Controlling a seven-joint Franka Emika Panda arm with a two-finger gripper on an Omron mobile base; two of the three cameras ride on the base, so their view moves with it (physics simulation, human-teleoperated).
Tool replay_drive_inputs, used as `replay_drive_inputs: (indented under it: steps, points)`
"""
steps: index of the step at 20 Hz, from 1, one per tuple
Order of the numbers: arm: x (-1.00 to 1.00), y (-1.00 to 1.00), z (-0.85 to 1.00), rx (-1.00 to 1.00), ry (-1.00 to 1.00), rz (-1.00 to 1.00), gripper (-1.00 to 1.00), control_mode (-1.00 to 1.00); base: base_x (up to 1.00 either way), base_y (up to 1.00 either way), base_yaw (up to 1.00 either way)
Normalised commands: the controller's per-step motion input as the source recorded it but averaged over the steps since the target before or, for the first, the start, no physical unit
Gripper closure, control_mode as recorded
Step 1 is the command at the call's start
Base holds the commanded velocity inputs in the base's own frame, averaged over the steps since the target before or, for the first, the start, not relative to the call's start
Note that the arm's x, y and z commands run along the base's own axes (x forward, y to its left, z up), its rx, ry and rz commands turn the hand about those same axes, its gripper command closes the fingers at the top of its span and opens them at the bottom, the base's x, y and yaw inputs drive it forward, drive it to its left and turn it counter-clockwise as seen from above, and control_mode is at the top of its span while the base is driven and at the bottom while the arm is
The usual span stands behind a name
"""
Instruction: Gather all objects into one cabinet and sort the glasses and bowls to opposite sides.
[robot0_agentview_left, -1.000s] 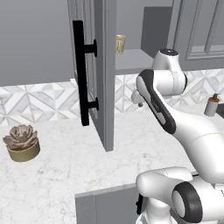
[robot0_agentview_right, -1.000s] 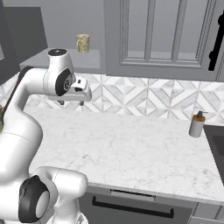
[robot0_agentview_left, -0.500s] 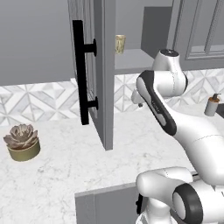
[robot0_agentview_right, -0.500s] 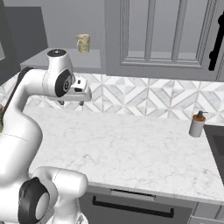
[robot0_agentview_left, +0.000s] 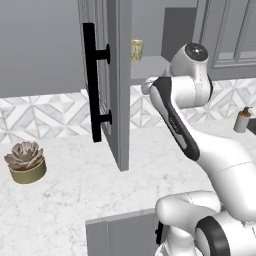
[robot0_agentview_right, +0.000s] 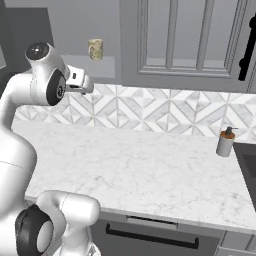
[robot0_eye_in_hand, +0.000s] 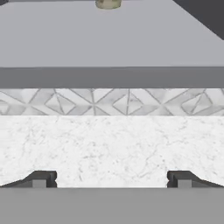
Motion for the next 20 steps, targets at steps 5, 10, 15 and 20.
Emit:
replay_drive_inputs:
  steps: [5, 10, 15, 20]
  points:
    - [0.56, 0.15, 0.68, 0.07, -0.32, -0.09, -1.00, -1.00, 0.00, 0.00, 0.00]
    - [0.01, 0.00, 0.78, 0.08, -0.40, -0.13, -1.00, -1.00, 0.00, 0.00, 0.00]
    - [0.32, 0.06, 0.23, 0.03, -0.13, -0.01, -1.00, -1.00, 0.00, 0.00, 0.00]
    - [0.61, -0.08, 0.05, 0.02, 0.05, 0.01, -1.00, -1.00, 0.00, 0.00, 0.00]
